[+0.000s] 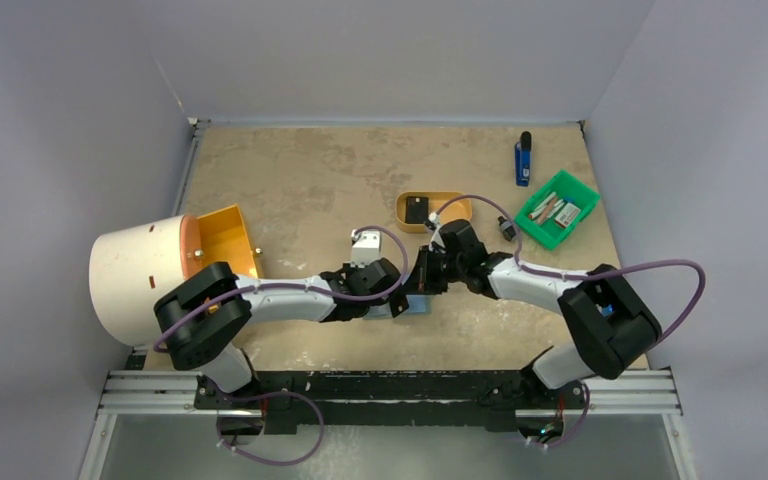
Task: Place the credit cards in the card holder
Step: Insert the credit card into the card holder.
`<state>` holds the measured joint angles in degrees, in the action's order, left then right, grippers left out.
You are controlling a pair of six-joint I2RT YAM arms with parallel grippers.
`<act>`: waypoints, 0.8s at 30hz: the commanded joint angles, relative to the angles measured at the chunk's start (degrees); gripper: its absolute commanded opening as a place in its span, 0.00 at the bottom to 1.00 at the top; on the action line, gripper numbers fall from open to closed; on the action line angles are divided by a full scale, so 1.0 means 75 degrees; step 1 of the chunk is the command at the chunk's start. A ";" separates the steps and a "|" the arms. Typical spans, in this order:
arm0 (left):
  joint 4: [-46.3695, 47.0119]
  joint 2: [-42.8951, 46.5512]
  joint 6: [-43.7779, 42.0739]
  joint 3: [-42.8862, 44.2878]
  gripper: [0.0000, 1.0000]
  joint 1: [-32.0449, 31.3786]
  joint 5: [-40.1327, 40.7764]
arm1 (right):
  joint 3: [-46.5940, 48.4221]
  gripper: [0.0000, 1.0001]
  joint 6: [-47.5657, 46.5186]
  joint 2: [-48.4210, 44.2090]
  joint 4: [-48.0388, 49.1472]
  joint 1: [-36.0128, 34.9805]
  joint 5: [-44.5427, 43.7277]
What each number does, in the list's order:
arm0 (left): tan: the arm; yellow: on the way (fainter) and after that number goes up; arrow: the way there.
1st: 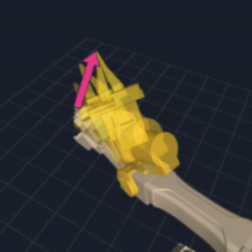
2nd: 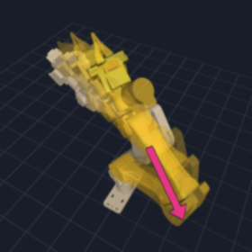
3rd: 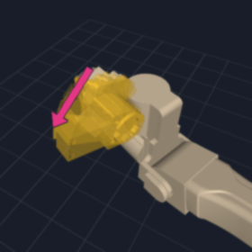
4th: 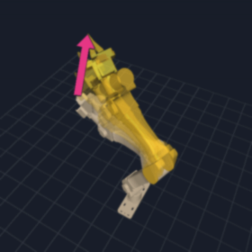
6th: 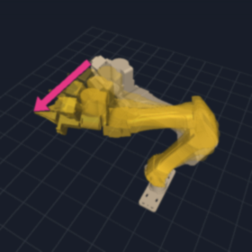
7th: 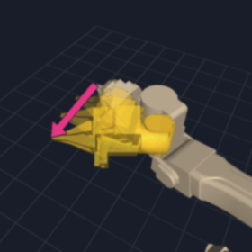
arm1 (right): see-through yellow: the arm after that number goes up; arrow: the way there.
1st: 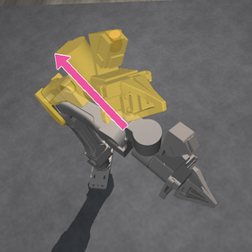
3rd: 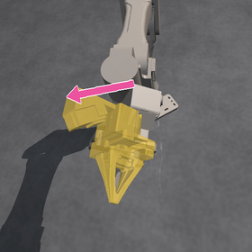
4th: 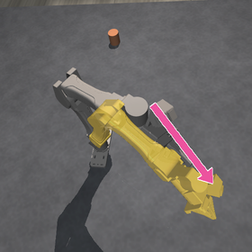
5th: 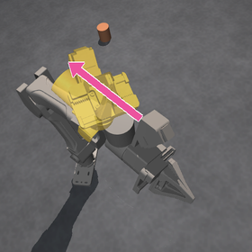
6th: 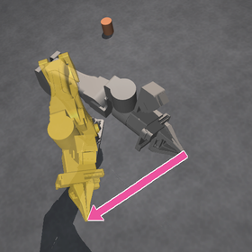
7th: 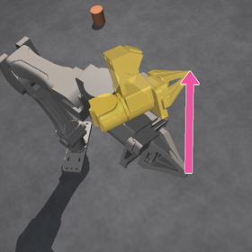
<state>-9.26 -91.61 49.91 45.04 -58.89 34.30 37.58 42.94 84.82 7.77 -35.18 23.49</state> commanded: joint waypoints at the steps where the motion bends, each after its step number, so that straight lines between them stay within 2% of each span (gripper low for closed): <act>1: -0.0105 0.0351 0.0195 -0.0173 0.00 0.0036 0.0160 | 0.0081 0.00 0.0293 0.0085 0.0499 0.0055 -0.0055; 24: -0.0700 0.1024 0.0521 -0.0643 0.00 0.0036 0.0650 | -0.0346 0.00 0.0877 0.0648 0.1401 0.0073 -0.0537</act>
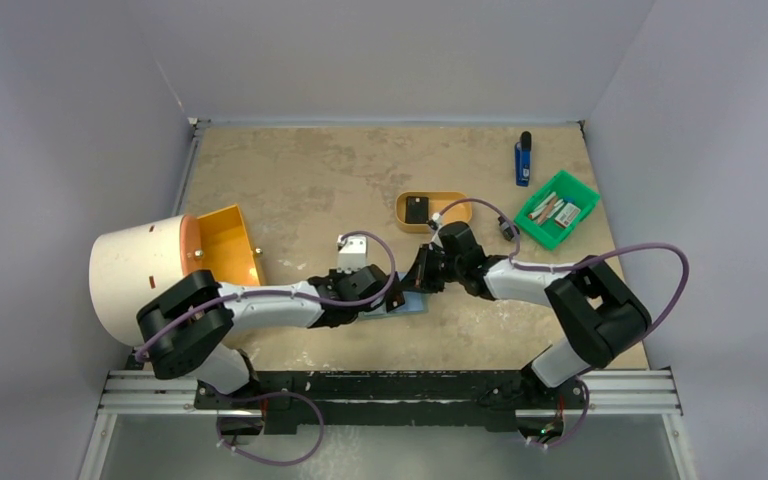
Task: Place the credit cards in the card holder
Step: Insert the credit card into the card holder.
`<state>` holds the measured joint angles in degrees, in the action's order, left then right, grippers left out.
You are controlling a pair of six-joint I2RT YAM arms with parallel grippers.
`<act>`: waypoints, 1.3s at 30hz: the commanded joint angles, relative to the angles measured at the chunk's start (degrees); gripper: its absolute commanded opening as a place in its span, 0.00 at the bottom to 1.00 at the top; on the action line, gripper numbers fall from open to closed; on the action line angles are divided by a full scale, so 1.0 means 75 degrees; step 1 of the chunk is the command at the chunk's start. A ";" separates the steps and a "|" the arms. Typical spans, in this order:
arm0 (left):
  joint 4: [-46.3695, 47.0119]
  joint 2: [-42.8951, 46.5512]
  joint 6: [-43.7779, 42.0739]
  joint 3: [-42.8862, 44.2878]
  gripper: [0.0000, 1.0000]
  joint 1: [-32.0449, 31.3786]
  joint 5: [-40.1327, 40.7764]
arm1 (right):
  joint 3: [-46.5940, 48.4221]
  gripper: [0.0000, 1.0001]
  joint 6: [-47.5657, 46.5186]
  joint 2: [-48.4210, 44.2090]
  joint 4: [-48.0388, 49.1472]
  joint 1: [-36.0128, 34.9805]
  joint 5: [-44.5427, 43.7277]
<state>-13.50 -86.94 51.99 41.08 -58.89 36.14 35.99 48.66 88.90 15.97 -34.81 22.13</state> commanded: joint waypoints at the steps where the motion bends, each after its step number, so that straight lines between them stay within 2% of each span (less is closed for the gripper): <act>1: -0.0152 0.0425 0.0255 -0.0156 0.00 0.0036 0.0427 | -0.0161 0.00 0.0145 0.0116 0.0338 0.0024 -0.0376; 17: 0.0464 0.0001 0.0198 -0.0239 0.00 0.0035 -0.0086 | -0.0388 0.00 0.0414 0.0291 0.0842 0.0024 -0.0805; 30: 0.0644 -0.0121 0.0239 -0.0320 0.00 0.0027 -0.0257 | -0.0489 0.00 0.0671 0.0554 0.1462 -0.0042 -0.0314; 39: 0.0662 -0.0081 0.0282 -0.0331 0.00 0.0024 -0.0282 | -0.0192 0.00 0.0501 0.0738 0.1389 -0.0207 -0.0015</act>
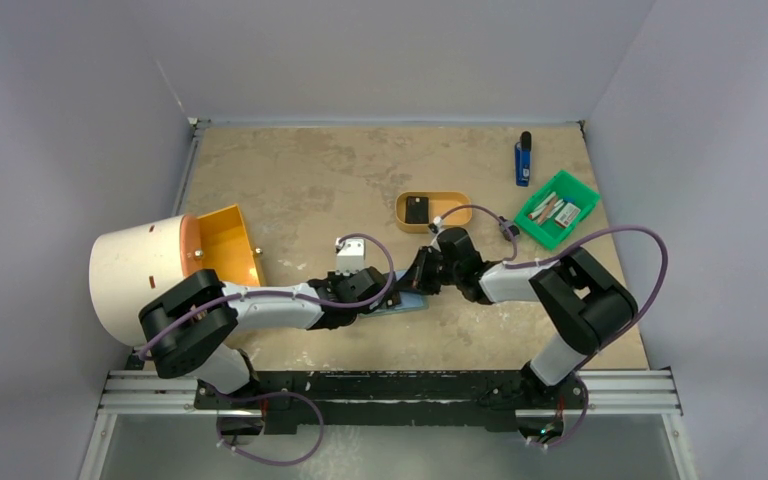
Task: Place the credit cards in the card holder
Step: Insert the credit card into the card holder.
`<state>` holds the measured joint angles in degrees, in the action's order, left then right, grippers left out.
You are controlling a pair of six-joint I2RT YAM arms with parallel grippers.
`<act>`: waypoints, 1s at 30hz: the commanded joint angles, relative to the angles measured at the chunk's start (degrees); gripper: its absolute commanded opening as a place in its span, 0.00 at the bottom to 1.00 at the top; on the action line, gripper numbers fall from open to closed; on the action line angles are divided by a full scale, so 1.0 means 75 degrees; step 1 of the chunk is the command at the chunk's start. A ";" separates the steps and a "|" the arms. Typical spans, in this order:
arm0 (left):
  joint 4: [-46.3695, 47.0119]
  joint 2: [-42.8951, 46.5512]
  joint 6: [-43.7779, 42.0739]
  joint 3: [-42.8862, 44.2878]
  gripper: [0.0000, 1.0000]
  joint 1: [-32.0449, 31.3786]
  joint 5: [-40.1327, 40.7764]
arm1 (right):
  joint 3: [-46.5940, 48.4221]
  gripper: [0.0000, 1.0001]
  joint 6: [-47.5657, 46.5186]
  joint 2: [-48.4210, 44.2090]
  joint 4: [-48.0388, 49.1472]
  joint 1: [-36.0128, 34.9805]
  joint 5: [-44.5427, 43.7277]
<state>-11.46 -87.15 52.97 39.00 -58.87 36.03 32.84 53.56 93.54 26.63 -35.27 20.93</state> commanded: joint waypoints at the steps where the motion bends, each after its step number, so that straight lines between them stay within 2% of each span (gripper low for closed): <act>1: 0.0392 -0.0063 0.0151 -0.0056 0.00 0.0021 -0.0269 | 0.0256 0.00 -0.0171 0.0131 -0.0056 -0.0161 0.0166; 14: 0.0417 -0.0064 0.0190 -0.0067 0.00 0.0021 -0.0304 | 0.0484 0.00 -0.0321 0.0267 -0.0014 -0.0314 0.0496; 20: 0.0403 0.0001 0.0183 -0.0082 0.00 0.0021 -0.0281 | 0.0460 0.30 -0.0392 0.0022 -0.0161 -0.0319 0.0396; 22: 0.0404 0.0026 0.0191 -0.0091 0.00 0.0030 -0.0281 | 0.0465 0.36 -0.0391 0.0031 -0.0131 -0.0314 0.0419; 25: 0.0403 0.0062 0.0178 -0.0076 0.00 0.0027 -0.0281 | 0.0512 0.41 -0.0388 0.0064 -0.0130 -0.0314 0.0449; 30: 0.0466 0.0118 0.0191 -0.0086 0.00 0.0021 -0.0321 | 0.0636 0.42 -0.0417 0.0148 -0.0142 -0.0345 0.0542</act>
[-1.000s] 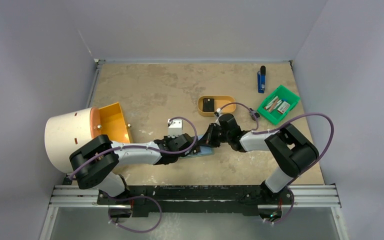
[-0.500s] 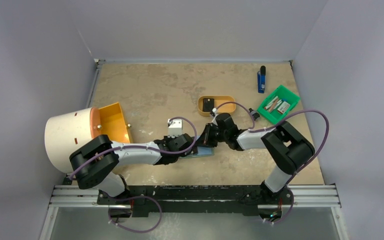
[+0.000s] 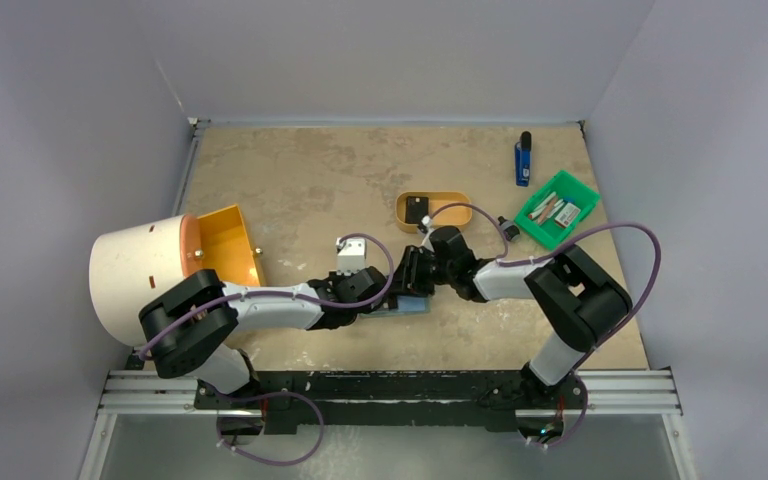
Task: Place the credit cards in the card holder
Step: Insert the credit card into the card holder.
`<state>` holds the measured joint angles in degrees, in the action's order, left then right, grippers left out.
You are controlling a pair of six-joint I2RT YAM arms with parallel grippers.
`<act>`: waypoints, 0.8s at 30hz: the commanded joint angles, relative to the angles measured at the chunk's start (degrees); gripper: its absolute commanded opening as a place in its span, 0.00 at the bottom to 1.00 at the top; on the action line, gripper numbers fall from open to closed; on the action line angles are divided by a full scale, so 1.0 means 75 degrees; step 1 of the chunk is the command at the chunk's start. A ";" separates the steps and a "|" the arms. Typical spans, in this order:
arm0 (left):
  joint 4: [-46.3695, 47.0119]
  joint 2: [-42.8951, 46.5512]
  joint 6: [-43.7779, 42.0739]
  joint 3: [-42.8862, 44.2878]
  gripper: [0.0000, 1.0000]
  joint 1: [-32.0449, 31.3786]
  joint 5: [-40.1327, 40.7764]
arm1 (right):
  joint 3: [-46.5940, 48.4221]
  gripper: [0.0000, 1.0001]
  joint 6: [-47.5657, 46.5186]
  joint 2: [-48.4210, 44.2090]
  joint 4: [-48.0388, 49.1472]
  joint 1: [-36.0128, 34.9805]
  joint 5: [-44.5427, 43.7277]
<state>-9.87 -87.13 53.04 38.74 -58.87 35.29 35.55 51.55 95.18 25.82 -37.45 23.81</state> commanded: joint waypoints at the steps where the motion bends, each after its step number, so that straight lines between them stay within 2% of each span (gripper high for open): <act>1: 0.0265 0.0121 0.0193 -0.0054 0.00 0.0021 -0.0238 | 0.0305 0.42 -0.0153 -0.0039 -0.0038 -0.0071 0.0184; 12: 0.0518 0.0224 0.0218 -0.0062 0.00 0.0021 -0.0363 | 0.0631 0.40 -0.0030 0.0353 0.0245 -0.0221 0.0691; 15: 0.0417 0.0274 0.0246 -0.0058 0.00 0.0021 -0.0283 | 0.0629 0.41 -0.0107 0.0230 -0.0025 -0.0221 0.0574; 21: -0.0087 0.0846 0.0268 -0.0097 0.00 0.0021 0.0206 | 0.0897 0.59 -0.0552 -0.0735 -0.1912 -0.0221 -0.0416; 24: -0.0265 0.1122 0.0208 -0.0088 0.00 0.0033 0.0379 | 0.0989 0.65 -0.0621 -0.1050 -0.2541 -0.0221 -0.0849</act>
<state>-10.85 -82.81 54.04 37.98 -58.85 34.96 39.90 49.47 91.44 15.51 -38.89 23.07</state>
